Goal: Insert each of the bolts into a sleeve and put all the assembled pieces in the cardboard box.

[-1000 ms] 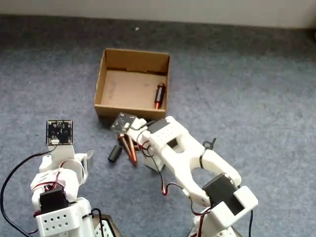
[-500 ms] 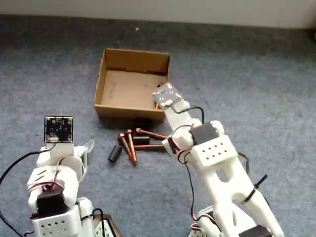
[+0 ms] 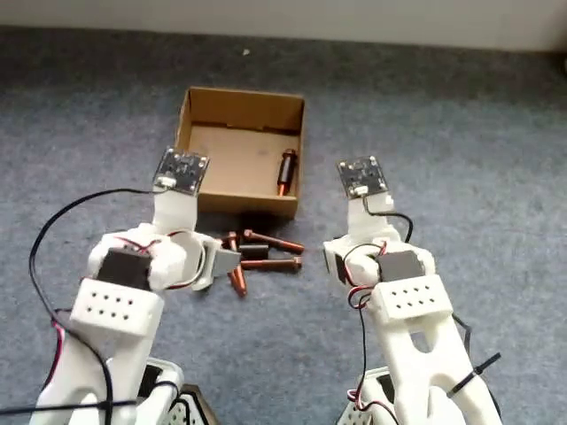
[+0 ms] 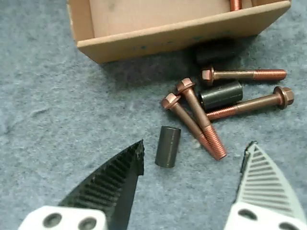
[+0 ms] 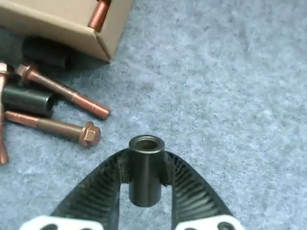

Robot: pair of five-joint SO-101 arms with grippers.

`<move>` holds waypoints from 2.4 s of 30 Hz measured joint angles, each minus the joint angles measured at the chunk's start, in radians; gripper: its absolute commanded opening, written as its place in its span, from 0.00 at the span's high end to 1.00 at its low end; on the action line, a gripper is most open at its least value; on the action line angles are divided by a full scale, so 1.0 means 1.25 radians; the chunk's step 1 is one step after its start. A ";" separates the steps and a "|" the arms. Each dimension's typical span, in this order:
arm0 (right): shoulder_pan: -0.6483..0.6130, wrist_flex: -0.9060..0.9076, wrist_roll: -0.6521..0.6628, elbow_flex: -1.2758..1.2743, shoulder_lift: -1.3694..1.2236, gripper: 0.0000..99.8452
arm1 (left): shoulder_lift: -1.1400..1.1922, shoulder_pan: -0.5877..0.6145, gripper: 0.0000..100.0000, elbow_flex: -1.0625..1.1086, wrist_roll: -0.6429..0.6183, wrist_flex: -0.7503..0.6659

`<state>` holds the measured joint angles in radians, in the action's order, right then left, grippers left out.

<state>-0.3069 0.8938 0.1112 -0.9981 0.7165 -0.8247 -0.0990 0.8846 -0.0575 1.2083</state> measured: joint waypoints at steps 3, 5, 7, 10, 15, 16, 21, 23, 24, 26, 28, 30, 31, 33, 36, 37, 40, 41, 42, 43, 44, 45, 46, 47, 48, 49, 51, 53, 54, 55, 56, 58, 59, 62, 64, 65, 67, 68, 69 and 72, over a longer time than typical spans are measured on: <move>0.000 -0.002 0.000 0.000 0.000 1.00 | 0.160 -0.027 0.67 -0.068 -0.059 0.000; 0.000 -0.002 0.000 0.000 0.000 1.00 | 0.253 -0.028 0.67 -0.104 -0.087 0.000; 0.000 -0.002 0.000 0.000 0.000 1.00 | 0.330 -0.026 0.67 -0.133 -0.106 0.000; 0.000 -0.011 0.000 0.000 0.000 1.00 | 0.421 -0.026 0.68 -0.151 -0.123 -0.020; 0.000 -0.025 0.000 0.000 0.000 1.00 | 0.502 -0.023 0.77 -0.158 -0.129 -0.042; 0.000 -0.025 0.000 0.000 0.000 1.00 | 0.509 -0.016 0.78 -0.160 -0.129 -0.052; 0.000 -0.025 0.000 0.000 0.000 1.00 | 0.524 0.037 0.80 -0.161 -0.130 -0.099; 0.000 -0.025 0.000 0.000 0.000 1.00 | 0.536 0.037 0.80 -0.162 -0.129 -0.108; 0.000 -0.025 0.000 0.000 0.000 1.00 | 0.541 0.037 0.80 -0.161 -0.129 -0.112; 0.000 -0.025 0.000 0.000 0.000 1.00 | 0.552 0.034 0.80 -0.161 -0.129 -0.129; 0.000 -0.025 0.000 0.000 0.000 1.00 | 0.572 0.034 0.80 -0.161 -0.129 -0.149; 0.000 -0.025 0.000 0.000 0.000 1.00 | 0.590 0.034 0.80 -0.162 -0.129 -0.166; 0.000 -0.025 0.000 0.000 0.000 1.00 | 0.599 0.033 0.80 -0.166 -0.129 -0.174; 0.000 -0.025 0.000 0.000 0.000 1.00 | 0.617 0.026 0.80 -0.174 -0.131 -0.191; 0.000 -0.025 0.000 0.000 0.000 1.00 | 0.637 0.006 0.80 -0.185 -0.131 -0.196; 0.000 -0.025 0.000 0.000 0.000 1.00 | 0.637 -0.001 0.80 -0.187 -0.130 -0.196; 0.000 -0.025 0.000 0.000 0.000 1.00 | 0.637 -0.014 0.80 -0.187 -0.131 -0.196; 0.000 -0.025 0.000 0.000 0.000 1.00 | 0.637 -0.015 0.80 -0.187 -0.131 -0.196; 0.000 -0.025 0.000 0.000 0.000 1.00 | 0.637 -0.015 0.80 -0.187 -0.131 -0.196; 0.000 -0.025 0.000 0.000 0.000 1.00 | 0.637 -0.015 0.80 -0.187 -0.131 -0.196; 0.000 -0.025 0.000 0.000 0.000 1.00 | 0.642 -0.015 0.80 -0.187 -0.131 -0.196; 0.000 -0.025 0.000 0.000 0.000 1.00 | 0.651 -0.015 0.80 -0.187 -0.131 -0.196; 0.000 -0.025 0.000 0.000 0.000 1.00 | 0.662 -0.015 0.80 -0.190 -0.131 -0.196; 0.000 -0.025 0.000 0.000 0.000 1.00 | 0.669 -0.015 0.80 -0.193 -0.131 -0.196; 0.000 -0.025 0.000 0.000 0.000 1.00 | 0.676 -0.016 0.80 -0.195 -0.131 -0.196; 0.000 -0.025 0.000 0.000 0.000 1.00 | 0.685 -0.018 0.80 -0.199 -0.131 -0.196; 0.000 -0.025 0.000 0.000 0.000 1.00 | 0.691 -0.020 0.80 -0.210 -0.129 -0.194; 0.000 -0.025 0.000 0.000 0.000 1.00 | 0.695 -0.021 0.80 -0.217 -0.131 -0.183; 0.000 -0.025 0.000 0.000 0.000 1.00 | 0.695 -0.021 0.80 -0.218 -0.131 -0.179; 0.000 -0.025 0.000 0.000 0.000 1.00 | 0.695 -0.021 0.80 -0.218 -0.131 -0.177; 0.000 -0.025 0.000 0.000 0.000 1.00 | 0.695 -0.021 0.80 -0.218 -0.131 -0.176; 0.000 -0.025 0.000 0.000 0.000 1.00 | 0.695 -0.021 0.80 -0.218 -0.131 -0.176; 0.000 -0.025 0.000 0.000 0.000 1.00 | 0.695 -0.021 0.80 -0.218 -0.131 -0.176; 0.000 -0.025 0.000 0.000 0.000 1.00 | 0.695 -0.021 0.80 -0.218 -0.131 -0.176; 0.000 -0.025 0.000 0.000 0.000 1.00 | 0.695 -0.021 0.80 -0.222 -0.120 -0.173; 0.000 -0.025 0.000 0.000 0.000 1.00 | 0.695 -0.018 0.80 -0.227 -0.107 -0.172; 0.000 -0.025 0.000 0.000 0.000 1.00 | 0.696 -0.009 0.80 -0.242 -0.063 -0.172; 0.000 -0.025 0.000 0.000 0.000 1.00 | 0.696 -0.005 0.80 -0.250 -0.032 -0.171; 0.000 -0.025 0.000 0.000 0.000 1.00 | 0.696 -0.004 0.80 -0.259 -0.005 -0.169; 0.000 -0.025 0.000 0.000 0.000 1.00 | 0.696 -0.001 0.80 -0.271 0.058 -0.169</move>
<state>-0.3069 0.8631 0.1112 -0.9981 0.7165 0.0453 -0.1005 0.5455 0.0146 0.9966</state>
